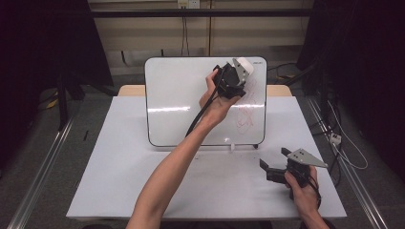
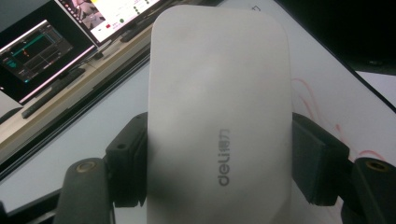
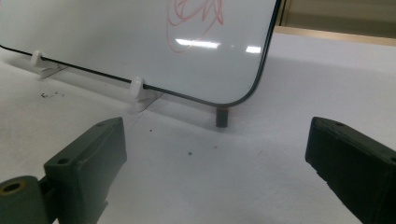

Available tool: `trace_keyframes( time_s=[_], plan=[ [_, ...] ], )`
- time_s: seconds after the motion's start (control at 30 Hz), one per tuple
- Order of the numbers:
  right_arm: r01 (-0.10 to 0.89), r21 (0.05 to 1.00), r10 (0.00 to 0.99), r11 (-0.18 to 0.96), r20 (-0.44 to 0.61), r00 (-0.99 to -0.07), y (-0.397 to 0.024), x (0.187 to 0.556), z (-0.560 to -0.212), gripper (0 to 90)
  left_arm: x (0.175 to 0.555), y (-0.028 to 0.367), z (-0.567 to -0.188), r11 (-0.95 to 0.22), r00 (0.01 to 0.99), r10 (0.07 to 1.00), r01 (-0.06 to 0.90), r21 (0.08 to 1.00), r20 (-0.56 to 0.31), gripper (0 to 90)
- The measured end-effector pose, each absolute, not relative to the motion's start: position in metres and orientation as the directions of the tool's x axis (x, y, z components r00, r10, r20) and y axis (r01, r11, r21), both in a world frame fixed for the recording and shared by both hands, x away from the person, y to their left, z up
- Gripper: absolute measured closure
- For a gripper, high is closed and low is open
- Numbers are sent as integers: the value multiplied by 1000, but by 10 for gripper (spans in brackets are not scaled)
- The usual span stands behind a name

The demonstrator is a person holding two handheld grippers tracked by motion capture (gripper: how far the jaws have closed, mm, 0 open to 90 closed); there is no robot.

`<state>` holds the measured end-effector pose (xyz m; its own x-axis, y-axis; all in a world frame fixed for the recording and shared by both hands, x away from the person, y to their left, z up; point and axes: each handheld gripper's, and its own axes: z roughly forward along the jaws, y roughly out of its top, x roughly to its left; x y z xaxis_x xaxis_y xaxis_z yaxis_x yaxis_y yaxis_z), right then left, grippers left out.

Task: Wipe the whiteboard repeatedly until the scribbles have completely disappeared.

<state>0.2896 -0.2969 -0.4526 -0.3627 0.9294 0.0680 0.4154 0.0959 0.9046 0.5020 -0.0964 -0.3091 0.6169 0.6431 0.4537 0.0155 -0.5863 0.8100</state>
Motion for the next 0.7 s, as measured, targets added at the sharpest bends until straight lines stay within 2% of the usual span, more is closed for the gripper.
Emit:
trace_keyframes(
  time_s=[0.7],
  plan=[
    [409, 907, 928, 103, 61, -368, -297, 290, -453, 54, 504, -104, -318, -619, 585, 636, -3, 786, 503, 309]
  ],
)
